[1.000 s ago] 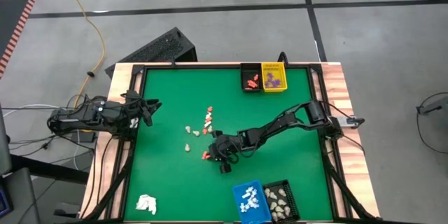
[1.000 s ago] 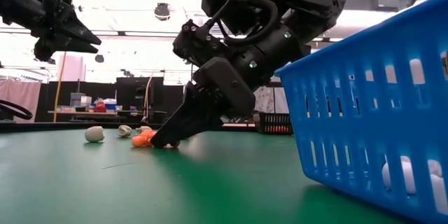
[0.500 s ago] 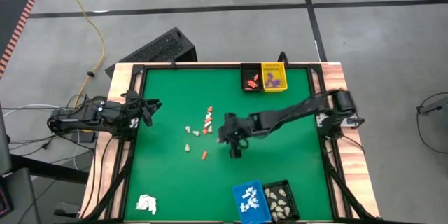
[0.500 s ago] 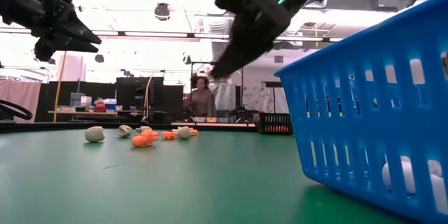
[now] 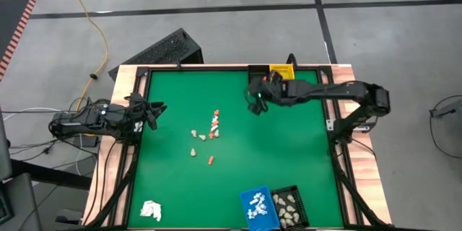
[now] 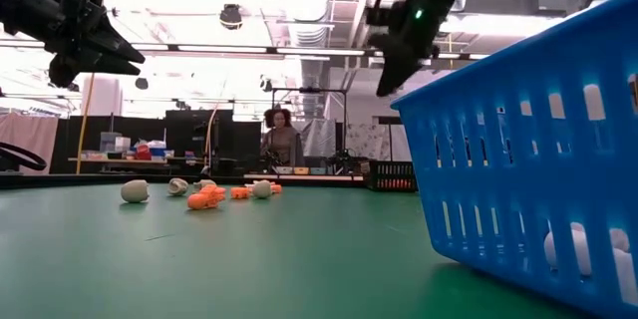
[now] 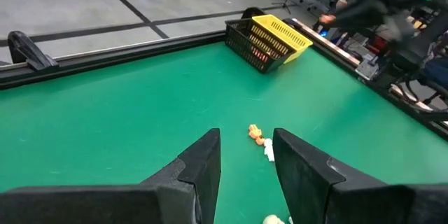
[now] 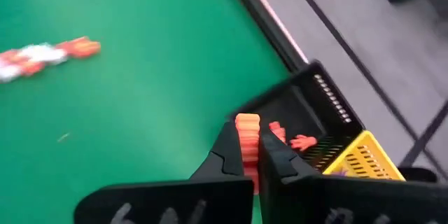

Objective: Sort Halloween decoration
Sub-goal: Put the orange skeleton toy into the top black basket

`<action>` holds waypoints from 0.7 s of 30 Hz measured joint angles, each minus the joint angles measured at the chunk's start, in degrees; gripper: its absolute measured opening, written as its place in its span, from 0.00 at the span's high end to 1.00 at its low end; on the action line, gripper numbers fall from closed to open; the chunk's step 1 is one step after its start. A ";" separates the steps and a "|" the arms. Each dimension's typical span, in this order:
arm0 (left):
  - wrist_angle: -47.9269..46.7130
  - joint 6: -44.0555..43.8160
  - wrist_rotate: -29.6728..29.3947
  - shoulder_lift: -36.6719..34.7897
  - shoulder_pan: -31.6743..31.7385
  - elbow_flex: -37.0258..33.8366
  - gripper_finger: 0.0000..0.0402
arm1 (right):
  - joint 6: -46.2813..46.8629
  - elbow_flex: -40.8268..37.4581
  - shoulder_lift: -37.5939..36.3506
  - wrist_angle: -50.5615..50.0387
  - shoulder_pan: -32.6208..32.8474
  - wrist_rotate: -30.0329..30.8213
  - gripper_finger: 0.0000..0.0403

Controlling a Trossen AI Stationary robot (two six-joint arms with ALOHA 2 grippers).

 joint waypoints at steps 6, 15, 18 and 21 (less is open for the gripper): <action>0.02 -0.45 0.07 0.00 0.00 0.00 0.70 | 1.64 0.00 6.47 3.76 -10.35 -3.89 0.96; -0.13 -1.09 0.44 0.00 -0.01 0.00 0.70 | 4.14 0.00 12.31 3.17 -17.75 -18.37 0.85; -0.13 -1.09 0.44 0.00 0.00 0.00 0.70 | 3.49 0.02 12.24 4.09 -17.95 -19.22 0.76; -0.13 -1.10 0.44 0.00 -0.01 0.00 0.70 | 3.07 0.00 12.07 4.20 -17.97 -19.14 0.68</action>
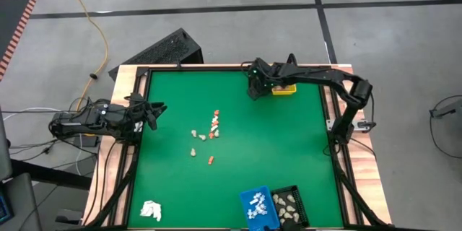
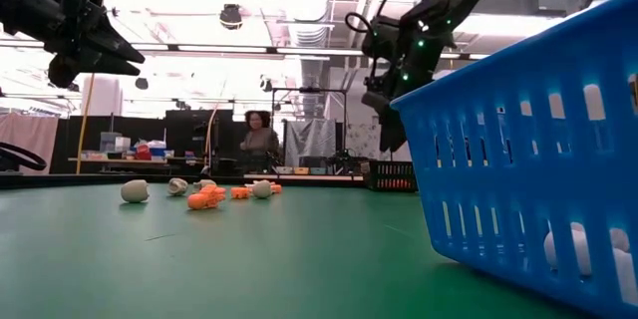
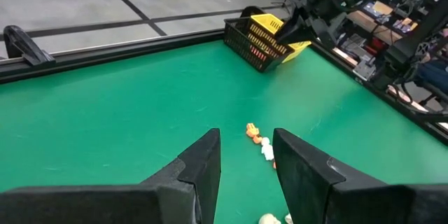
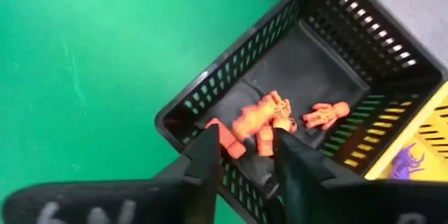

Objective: Sort Halloween decoration
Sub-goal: Put the orange skeleton toy into the top black basket

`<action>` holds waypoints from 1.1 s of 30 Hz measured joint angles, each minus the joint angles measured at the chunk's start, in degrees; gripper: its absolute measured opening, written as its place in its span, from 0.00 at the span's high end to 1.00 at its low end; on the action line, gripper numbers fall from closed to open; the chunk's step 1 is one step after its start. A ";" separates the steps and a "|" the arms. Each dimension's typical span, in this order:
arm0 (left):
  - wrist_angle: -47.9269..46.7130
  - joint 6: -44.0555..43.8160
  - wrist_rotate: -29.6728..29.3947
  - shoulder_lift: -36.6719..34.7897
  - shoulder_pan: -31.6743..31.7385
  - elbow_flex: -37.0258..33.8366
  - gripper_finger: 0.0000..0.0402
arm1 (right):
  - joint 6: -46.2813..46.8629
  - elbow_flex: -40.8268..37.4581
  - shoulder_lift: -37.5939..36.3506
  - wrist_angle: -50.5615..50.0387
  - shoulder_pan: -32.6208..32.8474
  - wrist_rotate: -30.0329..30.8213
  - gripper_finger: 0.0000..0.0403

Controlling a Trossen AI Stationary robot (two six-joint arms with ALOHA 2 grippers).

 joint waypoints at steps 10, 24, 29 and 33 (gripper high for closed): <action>-0.02 0.01 -0.06 0.00 -0.01 0.00 0.70 | 1.11 4.39 -0.15 5.43 6.50 -7.81 0.58; -0.31 0.69 -0.02 0.00 -0.01 -0.02 0.70 | -29.65 4.42 9.33 25.52 32.99 -13.52 0.59; -0.31 0.88 -0.24 0.00 -0.01 -0.02 0.70 | -31.82 4.39 15.38 33.17 36.97 -12.92 0.59; -0.29 0.82 -0.26 0.00 0.00 -0.02 0.70 | -31.78 7.12 18.89 34.32 37.33 -13.89 0.59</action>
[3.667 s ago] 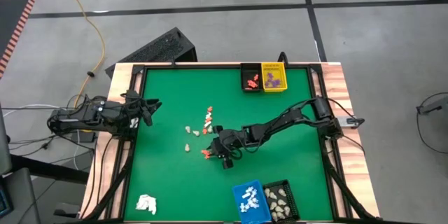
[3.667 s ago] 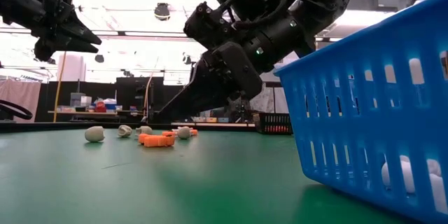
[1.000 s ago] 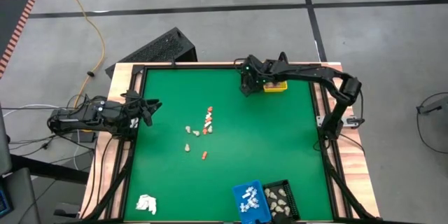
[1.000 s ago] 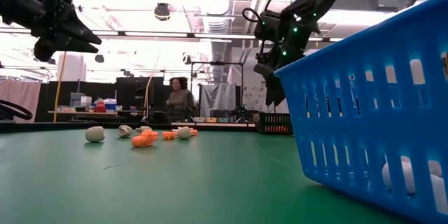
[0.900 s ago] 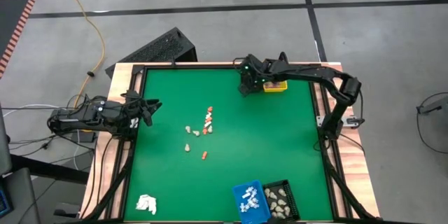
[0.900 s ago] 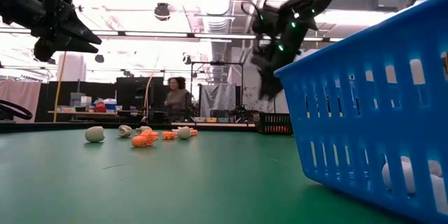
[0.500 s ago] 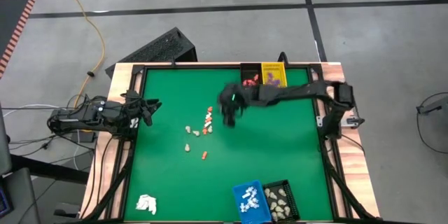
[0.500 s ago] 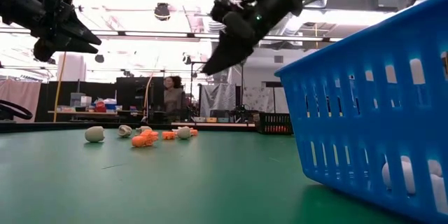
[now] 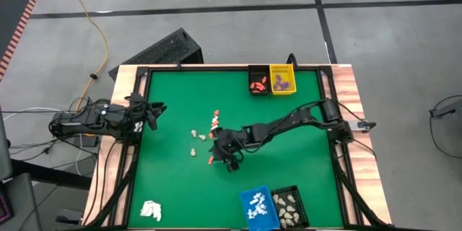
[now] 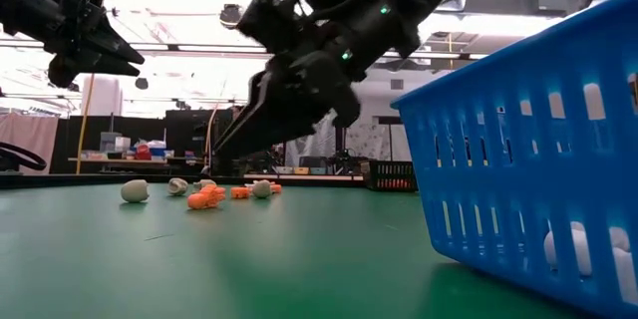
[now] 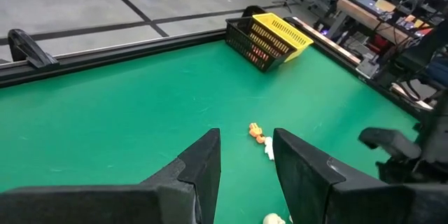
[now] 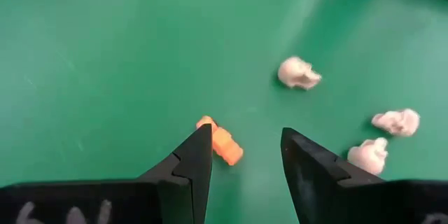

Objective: Sort Halloween decoration
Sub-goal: Put the orange skeleton toy into the top black basket

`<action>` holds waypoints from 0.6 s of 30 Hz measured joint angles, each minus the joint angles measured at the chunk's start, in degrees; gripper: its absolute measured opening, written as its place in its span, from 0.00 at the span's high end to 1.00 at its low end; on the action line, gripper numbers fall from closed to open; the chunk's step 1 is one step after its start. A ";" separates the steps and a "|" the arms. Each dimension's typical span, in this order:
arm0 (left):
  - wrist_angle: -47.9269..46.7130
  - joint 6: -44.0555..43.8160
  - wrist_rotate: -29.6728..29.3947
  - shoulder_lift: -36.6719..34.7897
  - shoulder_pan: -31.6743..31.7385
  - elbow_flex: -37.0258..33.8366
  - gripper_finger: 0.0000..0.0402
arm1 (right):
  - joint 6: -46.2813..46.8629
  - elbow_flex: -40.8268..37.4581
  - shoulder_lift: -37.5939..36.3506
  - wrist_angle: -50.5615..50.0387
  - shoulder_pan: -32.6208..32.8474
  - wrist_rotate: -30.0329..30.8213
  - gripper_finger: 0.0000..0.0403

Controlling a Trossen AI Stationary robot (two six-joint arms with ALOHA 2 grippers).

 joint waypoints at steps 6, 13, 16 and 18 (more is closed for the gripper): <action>-0.04 0.00 0.03 -0.02 0.01 -0.04 0.70 | 0.14 6.03 4.29 0.28 -1.03 -9.28 0.59; -0.07 -0.09 0.36 -0.02 0.00 -0.04 0.70 | 1.11 11.20 8.66 -4.42 -1.33 -14.76 0.59; -0.04 -0.09 0.34 -0.02 0.01 -0.04 0.70 | 1.11 11.19 8.75 -6.35 -1.71 -14.74 0.59; -0.03 -0.10 0.33 -0.02 0.00 -0.04 0.70 | 1.11 10.99 8.81 -7.50 -1.81 -14.55 0.59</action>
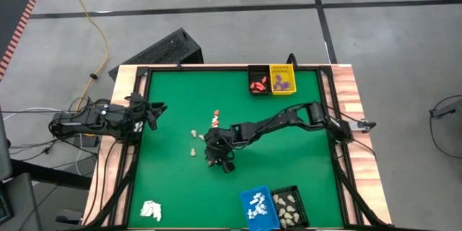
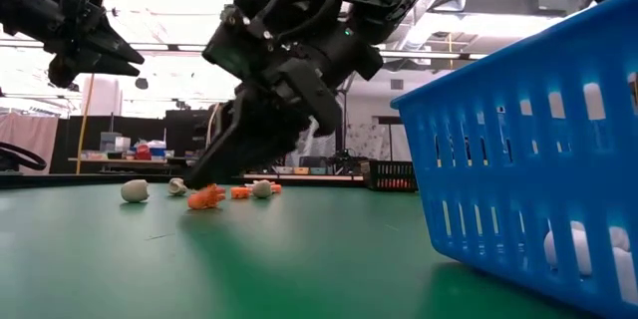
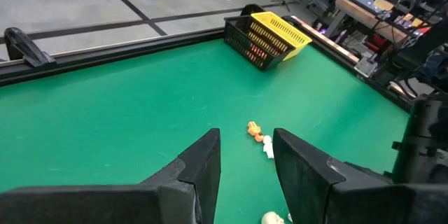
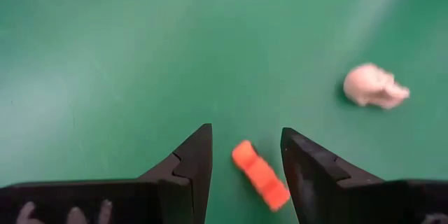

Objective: Sort Halloween decoration
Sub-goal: Put the orange skeleton toy into the top black basket

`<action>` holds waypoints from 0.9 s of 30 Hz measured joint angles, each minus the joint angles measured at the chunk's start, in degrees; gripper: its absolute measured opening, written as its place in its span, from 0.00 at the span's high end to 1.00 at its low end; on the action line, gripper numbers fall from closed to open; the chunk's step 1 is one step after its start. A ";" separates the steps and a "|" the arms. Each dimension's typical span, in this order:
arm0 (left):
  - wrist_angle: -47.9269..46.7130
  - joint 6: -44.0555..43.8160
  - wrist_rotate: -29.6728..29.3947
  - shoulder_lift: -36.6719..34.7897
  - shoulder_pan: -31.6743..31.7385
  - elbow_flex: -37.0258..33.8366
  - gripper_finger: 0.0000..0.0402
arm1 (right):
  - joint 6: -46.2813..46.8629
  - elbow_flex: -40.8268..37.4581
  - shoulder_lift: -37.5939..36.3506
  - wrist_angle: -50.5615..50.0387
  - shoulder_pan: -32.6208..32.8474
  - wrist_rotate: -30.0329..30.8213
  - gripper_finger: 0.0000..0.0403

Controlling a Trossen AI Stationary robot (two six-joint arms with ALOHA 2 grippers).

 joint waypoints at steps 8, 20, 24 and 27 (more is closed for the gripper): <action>0.02 -0.01 0.00 0.00 -0.01 0.00 0.70 | -1.26 -0.23 1.27 -2.85 -0.69 2.52 0.60; 0.02 -0.27 0.07 0.02 -0.01 0.00 0.70 | 2.40 -0.23 1.02 -3.44 -0.66 4.50 0.97; 0.02 -0.27 0.10 0.02 0.01 0.00 0.70 | 4.58 -0.36 -0.35 -3.98 -0.63 4.60 0.96; 0.03 -0.27 0.08 0.01 0.00 0.00 0.70 | 5.00 -0.54 -2.85 -5.60 -1.20 4.60 0.97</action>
